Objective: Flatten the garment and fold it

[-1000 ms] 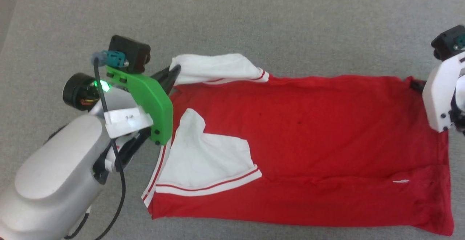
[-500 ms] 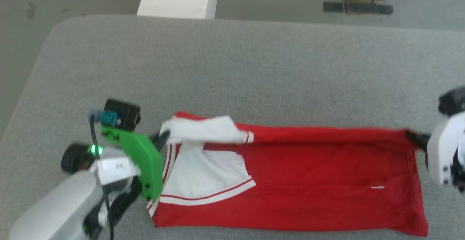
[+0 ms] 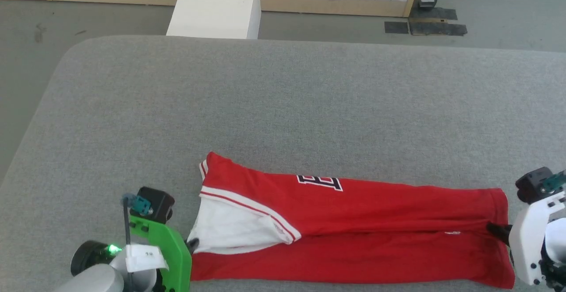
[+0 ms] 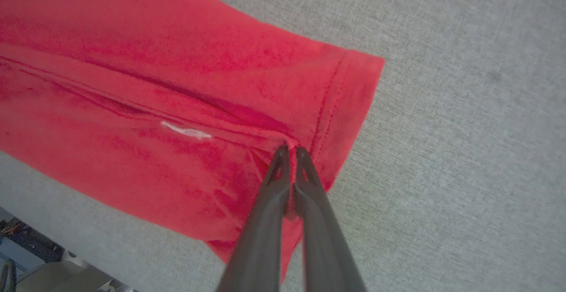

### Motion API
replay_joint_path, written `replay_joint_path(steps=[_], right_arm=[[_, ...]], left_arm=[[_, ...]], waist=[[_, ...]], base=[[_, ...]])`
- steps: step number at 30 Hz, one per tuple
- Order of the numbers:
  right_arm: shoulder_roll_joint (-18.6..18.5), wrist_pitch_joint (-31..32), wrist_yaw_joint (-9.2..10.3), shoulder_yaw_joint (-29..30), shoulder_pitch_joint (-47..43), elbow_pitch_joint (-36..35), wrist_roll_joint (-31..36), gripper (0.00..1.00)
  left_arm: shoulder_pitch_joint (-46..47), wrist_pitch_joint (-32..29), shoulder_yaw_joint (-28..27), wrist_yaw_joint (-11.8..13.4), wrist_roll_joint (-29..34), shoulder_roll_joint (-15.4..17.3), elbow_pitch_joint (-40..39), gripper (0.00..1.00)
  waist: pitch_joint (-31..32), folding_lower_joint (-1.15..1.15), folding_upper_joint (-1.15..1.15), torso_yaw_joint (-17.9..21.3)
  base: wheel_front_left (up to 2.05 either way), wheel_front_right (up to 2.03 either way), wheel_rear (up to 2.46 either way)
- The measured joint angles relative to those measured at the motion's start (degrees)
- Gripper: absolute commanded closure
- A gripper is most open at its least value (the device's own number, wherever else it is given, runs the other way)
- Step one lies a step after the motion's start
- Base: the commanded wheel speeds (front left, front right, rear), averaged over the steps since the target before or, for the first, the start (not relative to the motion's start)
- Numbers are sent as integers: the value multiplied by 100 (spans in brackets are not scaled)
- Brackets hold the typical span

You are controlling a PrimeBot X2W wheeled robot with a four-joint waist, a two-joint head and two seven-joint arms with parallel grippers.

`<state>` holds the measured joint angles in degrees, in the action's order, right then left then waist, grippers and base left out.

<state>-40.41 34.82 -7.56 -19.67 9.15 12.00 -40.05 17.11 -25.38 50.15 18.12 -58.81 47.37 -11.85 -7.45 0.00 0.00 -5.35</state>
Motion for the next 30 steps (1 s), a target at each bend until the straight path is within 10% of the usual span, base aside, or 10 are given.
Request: replay_joint_path(steps=[9,10,11,12,30], right_arm=[[185,123,0,-122,-103,-73,334,100],[200,144,0,-119,-103,-63,348,61],[210,148,0,-116,-103,-64,389,7],[222,152,0,-112,-103,-58,420,0],[965,203,0,979,-242,-520,120,0]], left_arm=[[-41,-8,231,-177,36,-205,469,100],[-41,27,249,-202,44,-244,530,86],[-41,36,267,-224,52,-277,602,50],[-41,62,277,-248,63,-310,671,0],[-45,1889,-586,-13,255,-721,746,0]], waist=[[-145,0,0,13],[-156,0,0,10],[-169,0,0,7],[-175,0,0,6],[573,0,0,120]], base=[[0,0,0],[0,0,0],[0,0,0],[0,0,0],[0,0,0]])
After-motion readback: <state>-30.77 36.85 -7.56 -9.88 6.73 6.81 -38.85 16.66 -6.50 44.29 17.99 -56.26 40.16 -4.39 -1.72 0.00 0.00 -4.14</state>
